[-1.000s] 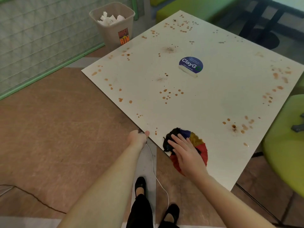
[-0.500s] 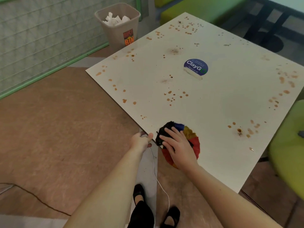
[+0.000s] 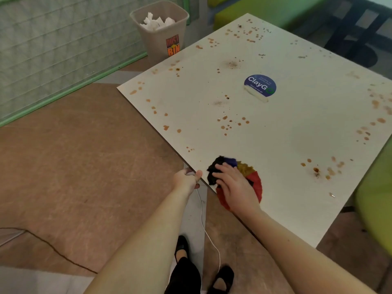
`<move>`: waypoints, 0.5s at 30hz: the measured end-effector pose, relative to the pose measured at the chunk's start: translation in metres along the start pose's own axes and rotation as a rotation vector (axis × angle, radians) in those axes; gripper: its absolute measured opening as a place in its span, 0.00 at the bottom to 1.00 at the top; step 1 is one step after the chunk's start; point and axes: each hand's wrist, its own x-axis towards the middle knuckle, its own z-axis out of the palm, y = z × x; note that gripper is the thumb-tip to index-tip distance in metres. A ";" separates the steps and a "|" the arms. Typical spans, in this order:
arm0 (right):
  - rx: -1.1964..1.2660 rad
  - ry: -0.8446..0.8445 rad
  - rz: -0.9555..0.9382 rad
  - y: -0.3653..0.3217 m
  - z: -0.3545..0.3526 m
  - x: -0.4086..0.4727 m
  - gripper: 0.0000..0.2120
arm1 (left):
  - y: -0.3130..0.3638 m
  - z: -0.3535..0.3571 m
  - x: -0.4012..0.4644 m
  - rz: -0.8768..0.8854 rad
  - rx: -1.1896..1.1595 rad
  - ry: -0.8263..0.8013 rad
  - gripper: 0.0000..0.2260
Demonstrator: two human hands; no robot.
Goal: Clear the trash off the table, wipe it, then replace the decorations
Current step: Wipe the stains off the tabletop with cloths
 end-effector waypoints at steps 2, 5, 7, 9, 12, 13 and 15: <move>-0.008 0.052 0.131 0.015 -0.007 0.016 0.11 | -0.001 0.000 0.000 -0.004 -0.003 -0.003 0.18; 0.012 0.116 0.305 0.006 0.001 0.032 0.13 | -0.001 0.001 0.000 -0.001 -0.010 0.011 0.18; -0.020 0.088 0.348 -0.018 0.016 0.026 0.14 | 0.001 0.002 -0.002 -0.008 -0.007 0.010 0.18; -0.074 0.062 0.234 -0.031 0.023 0.011 0.14 | 0.003 0.003 -0.007 -0.012 0.013 -0.013 0.18; -0.082 0.017 0.119 -0.016 0.010 0.010 0.13 | 0.006 -0.007 -0.011 0.013 0.082 -0.106 0.19; -0.083 0.013 0.114 -0.008 0.005 0.015 0.13 | 0.007 -0.011 -0.011 0.014 0.106 -0.147 0.20; -0.065 0.051 0.169 -0.005 0.003 0.034 0.14 | 0.010 -0.024 -0.006 -0.007 0.128 -0.203 0.19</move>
